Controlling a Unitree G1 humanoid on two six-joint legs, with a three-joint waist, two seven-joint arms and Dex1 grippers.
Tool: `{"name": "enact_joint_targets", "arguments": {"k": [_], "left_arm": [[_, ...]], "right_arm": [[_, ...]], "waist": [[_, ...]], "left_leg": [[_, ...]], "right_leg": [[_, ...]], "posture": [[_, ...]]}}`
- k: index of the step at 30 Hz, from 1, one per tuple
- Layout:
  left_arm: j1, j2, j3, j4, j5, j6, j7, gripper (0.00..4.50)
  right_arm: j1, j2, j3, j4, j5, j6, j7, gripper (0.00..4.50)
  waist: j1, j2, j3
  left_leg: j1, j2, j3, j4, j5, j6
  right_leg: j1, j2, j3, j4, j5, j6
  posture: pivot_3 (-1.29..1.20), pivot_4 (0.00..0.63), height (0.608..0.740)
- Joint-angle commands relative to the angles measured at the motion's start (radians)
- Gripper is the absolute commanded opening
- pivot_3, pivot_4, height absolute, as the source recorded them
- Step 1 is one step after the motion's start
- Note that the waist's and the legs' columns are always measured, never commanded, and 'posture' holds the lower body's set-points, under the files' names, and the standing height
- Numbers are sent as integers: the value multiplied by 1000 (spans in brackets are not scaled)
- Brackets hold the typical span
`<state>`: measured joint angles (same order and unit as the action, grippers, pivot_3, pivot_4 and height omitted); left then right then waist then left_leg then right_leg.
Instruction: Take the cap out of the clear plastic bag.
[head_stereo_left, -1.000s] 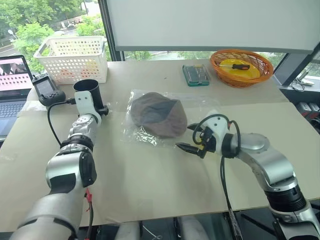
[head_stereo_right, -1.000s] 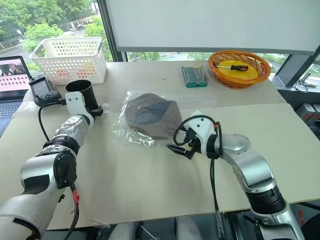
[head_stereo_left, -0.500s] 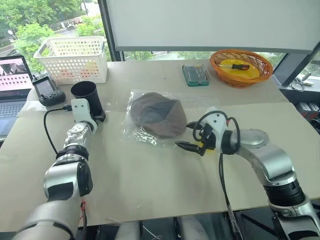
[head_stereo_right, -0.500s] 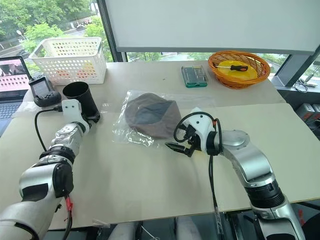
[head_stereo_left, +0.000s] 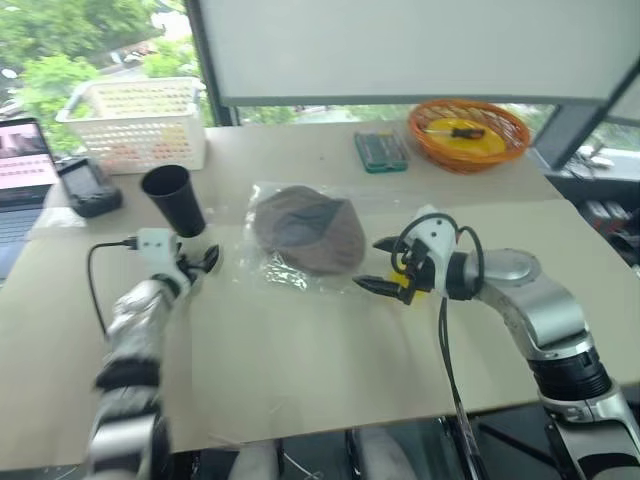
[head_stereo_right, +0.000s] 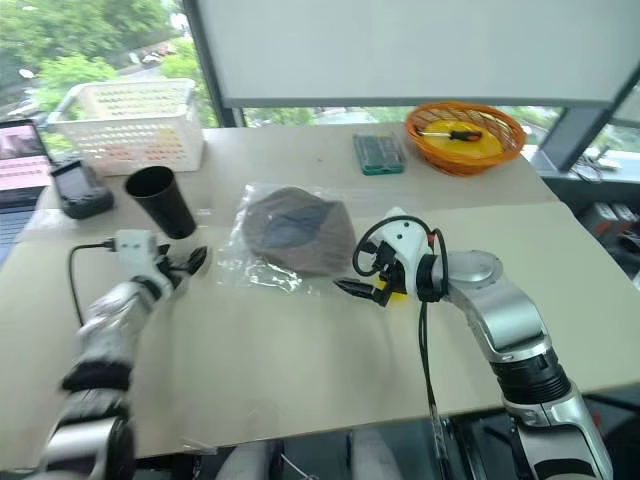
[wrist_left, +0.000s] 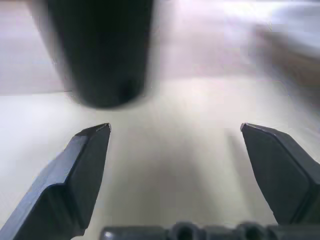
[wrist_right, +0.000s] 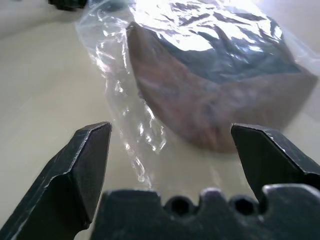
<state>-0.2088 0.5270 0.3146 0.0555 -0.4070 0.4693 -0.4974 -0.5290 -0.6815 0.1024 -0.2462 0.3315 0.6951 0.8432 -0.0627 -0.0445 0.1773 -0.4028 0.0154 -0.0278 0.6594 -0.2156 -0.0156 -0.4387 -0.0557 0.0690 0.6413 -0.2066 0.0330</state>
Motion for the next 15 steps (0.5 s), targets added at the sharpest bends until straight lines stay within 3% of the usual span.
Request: {"name": "enact_joint_targets", "arguments": {"k": [1,4,7,11,15], "left_arm": [[154,169,112,-414,-220,228,-139,4483],[198,253,188,-560,-396,313,-217,4483],[148,318,228,-613,-526,348,-264,4483],[117,399,195,-639,-563,361,-327,4483],[101,418,135,-638,-553,349,-351,4483]], "right_arm": [[-2,-16,-72,9,23,-20,5,4500],[-5,-20,-100,49,27,-20,1,4500],[-15,-11,-125,78,37,4,-20,4500],[8,-11,-147,86,53,37,-42,4500],[55,-28,-153,81,39,46,-64,4500]], "waist": [[-4,-1,1],[11,0,0],[22,1,1],[18,1,1],[16,2,1]], "left_leg": [[0,1,0,0,0,0],[4,0,0,0,0,0],[11,0,1,0,0,0],[15,0,2,0,0,0],[14,0,2,-1,-1,1]], "right_leg": [[-1,1,0,1,0,0],[3,0,-1,1,-1,-1],[12,1,-1,-2,-8,6],[15,1,-1,-2,-12,6],[14,1,-1,-2,-13,6]], "posture": [[0,150,736],[0,150,736],[0,150,736],[0,150,736],[0,150,736]]}}
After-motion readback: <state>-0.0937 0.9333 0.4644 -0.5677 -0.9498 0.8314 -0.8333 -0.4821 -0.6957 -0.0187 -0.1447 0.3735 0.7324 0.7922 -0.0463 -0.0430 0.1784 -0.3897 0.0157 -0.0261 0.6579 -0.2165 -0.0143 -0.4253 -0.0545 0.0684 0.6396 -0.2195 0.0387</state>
